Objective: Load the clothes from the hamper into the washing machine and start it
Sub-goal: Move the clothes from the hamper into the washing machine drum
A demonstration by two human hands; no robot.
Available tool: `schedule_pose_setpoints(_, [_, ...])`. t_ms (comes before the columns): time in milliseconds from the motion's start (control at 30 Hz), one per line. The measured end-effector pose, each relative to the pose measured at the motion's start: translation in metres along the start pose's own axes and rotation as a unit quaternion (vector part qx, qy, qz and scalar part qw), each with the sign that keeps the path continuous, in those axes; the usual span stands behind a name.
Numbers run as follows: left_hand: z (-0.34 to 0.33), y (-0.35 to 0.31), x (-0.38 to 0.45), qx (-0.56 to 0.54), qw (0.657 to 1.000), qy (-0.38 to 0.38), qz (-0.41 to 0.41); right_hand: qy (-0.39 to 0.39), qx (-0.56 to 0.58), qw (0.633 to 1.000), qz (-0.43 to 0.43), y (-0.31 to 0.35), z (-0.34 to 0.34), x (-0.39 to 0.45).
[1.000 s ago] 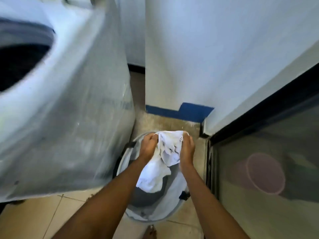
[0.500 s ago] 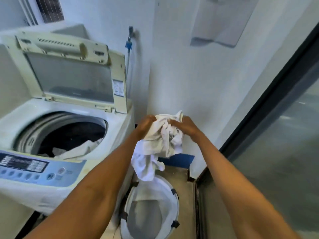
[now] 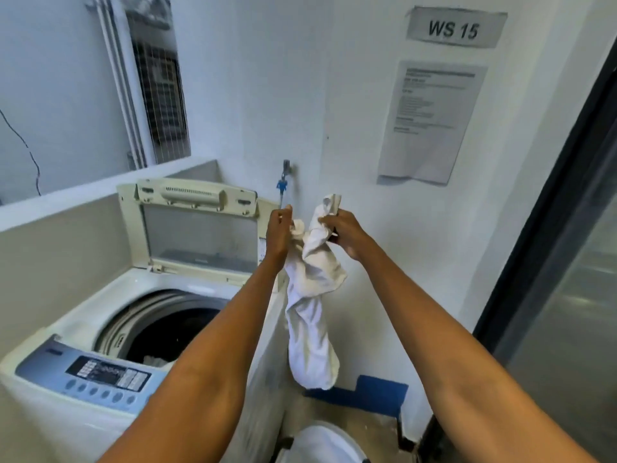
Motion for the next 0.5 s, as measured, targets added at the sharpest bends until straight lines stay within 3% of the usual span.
schedule_pose_setpoints(100, [0.008,-0.007,0.008,0.084,0.987,0.128,0.047,0.008,0.003,1.000,0.002,0.008,-0.007,0.007])
schedule_pose_setpoints(167, [0.018,-0.004,0.013,0.148,0.970,0.171,0.088,-0.014,0.017,1.000,0.001,0.014,-0.012,0.011])
schedule_pose_setpoints(333, [0.035,-0.016,0.021,0.246,0.955,0.161,0.038,-0.165,0.007,0.986,0.014,0.024,-0.009,0.030])
schedule_pose_setpoints(433, [0.051,-0.014,0.028,0.283,0.954,0.092,0.033,-0.176,-0.089,0.980,0.031,0.026,0.003,0.034])
schedule_pose_setpoints(500, [0.061,-0.012,0.032,0.274,0.959,0.063,0.038,-0.166,-0.074,0.983,0.022,0.027,0.011,0.033])
Point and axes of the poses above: each hand's wrist, its own x-axis towards the middle knuckle, its own z-axis out of the back of the hand, y = z × x, the point moved 2 cm from there along x, towards the middle knuckle, and after that the axes turned 1 degree about x, right-handed, at the moved point
